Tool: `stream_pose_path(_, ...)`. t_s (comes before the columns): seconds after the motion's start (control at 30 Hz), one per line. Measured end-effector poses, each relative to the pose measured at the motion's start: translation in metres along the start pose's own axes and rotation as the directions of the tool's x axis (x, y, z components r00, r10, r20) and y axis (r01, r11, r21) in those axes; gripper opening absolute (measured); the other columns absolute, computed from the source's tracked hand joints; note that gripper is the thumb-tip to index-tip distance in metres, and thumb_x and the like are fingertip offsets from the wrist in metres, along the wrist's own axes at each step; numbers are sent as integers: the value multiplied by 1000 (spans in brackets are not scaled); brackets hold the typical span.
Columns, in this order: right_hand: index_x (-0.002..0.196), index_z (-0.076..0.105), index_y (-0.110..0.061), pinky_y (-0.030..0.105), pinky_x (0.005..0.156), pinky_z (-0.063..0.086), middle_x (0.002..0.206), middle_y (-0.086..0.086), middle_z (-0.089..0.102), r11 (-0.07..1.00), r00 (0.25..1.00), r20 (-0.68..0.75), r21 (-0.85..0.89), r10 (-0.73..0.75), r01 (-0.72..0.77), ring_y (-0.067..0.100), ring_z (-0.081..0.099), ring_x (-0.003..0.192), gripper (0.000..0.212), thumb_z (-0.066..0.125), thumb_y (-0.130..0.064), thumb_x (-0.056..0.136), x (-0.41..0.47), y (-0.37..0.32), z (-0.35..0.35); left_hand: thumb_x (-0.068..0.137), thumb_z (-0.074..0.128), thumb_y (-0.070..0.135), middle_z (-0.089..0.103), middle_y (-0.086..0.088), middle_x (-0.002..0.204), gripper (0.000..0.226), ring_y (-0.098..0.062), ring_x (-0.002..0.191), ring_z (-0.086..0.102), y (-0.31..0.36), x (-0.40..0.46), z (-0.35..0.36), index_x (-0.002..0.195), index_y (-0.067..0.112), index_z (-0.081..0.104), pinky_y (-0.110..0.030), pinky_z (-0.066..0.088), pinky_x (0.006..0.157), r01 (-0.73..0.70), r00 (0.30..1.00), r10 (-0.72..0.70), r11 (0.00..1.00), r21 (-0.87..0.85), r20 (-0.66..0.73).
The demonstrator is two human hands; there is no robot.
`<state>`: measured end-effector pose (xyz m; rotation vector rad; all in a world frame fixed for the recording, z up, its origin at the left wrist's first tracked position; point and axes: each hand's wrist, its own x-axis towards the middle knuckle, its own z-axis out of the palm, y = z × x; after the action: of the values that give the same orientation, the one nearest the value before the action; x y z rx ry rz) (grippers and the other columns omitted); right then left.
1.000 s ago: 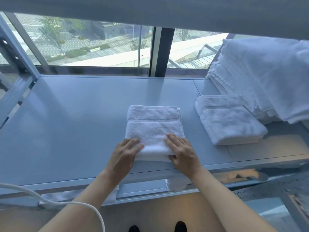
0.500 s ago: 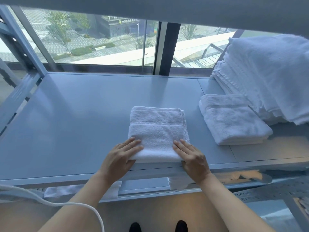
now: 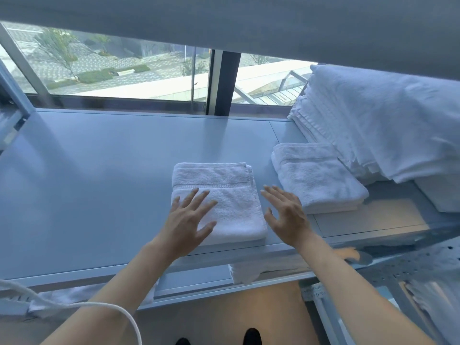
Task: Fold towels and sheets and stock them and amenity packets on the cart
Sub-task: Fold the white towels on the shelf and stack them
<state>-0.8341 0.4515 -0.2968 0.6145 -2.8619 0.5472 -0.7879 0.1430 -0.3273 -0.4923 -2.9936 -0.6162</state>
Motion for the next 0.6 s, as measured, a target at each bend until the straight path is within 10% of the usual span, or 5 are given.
stream_pose_path(0.13, 150, 52, -15, 43, 115, 29, 160, 4, 44, 989, 991, 13, -69, 132, -131, 24, 34, 152, 55, 61, -20, 96, 22, 38, -24, 101, 22, 69, -5, 9, 173, 67, -18, 159, -13, 17, 19, 30, 162, 46, 9, -58, -5, 125, 27, 990, -51, 985, 170, 135)
stream_pose_path(0.6, 164, 19, -34, 47, 127, 8, 173, -6, 10, 915, 877, 276, -218, 393, -341, 20, 7, 159, 60, 35, -50, 108, 51, 163, -66, 91, 10, 75, 1, 15, 172, 73, -13, 159, -9, 52, 59, 50, 160, 52, 14, -53, -5, 126, 92, 991, -106, 984, 154, 87)
